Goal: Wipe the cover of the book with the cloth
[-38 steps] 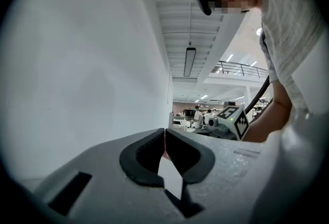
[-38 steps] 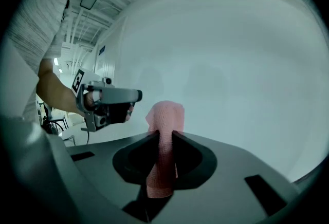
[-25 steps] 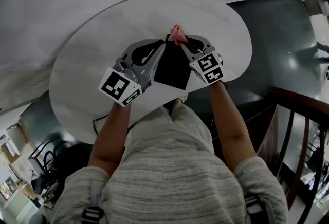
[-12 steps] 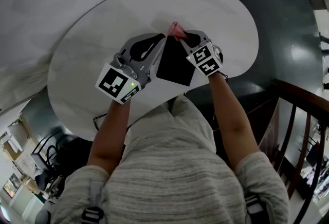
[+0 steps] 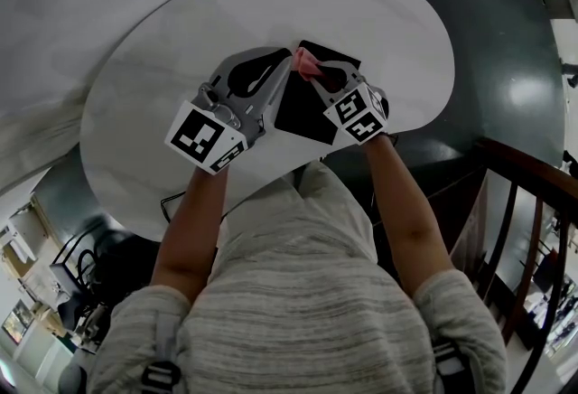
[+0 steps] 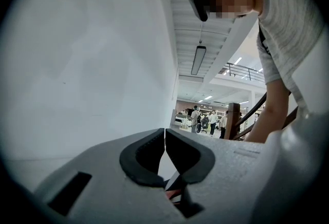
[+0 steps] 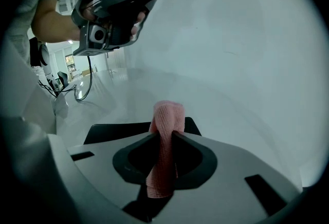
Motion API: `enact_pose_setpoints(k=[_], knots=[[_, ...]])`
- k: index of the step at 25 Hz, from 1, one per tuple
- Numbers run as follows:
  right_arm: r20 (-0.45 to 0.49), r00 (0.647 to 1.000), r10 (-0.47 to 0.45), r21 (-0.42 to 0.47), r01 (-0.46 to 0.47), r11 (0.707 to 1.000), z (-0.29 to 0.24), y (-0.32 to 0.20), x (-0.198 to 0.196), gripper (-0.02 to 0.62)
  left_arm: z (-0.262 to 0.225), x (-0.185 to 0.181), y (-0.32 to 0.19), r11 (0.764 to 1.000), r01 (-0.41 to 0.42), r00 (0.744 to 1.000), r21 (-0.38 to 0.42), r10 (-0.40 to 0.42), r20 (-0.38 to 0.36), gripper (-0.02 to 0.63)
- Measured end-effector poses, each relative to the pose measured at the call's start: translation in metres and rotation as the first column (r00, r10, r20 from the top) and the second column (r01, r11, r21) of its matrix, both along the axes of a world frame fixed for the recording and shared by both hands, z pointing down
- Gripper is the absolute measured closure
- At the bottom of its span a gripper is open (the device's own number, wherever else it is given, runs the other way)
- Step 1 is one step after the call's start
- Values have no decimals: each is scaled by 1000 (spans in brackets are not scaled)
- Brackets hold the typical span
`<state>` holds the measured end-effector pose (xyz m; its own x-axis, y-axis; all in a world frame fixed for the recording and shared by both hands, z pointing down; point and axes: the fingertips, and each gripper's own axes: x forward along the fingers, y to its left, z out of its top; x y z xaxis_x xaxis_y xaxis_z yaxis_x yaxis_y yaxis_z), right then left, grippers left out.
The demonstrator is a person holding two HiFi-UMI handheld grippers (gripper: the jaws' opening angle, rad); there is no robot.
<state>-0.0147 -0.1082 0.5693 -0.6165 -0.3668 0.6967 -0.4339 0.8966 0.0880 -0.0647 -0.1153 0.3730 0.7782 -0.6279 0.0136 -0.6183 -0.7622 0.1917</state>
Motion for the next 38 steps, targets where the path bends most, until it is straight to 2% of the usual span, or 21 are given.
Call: enact_pose_setpoints(k=[11,26,34,38], knots=[[34,998,-60,-43,61,997,-2,56,-16,542,-9,12,12,1000,-11,1000,16,11,3,589],[76,991,-106,-123,115,986,7,106,-35,542,-6,15,18,1000,-20,1000,15,20,7,589],[172,975,-137,-255,178,950,1,130,-39,541,-11,23,19,999,-34,999,19,34,10,589],[216,973,-85,-234,137,963,-12,114,-33,541,-10,25,16,999,-41,999,22,41,10,589]])
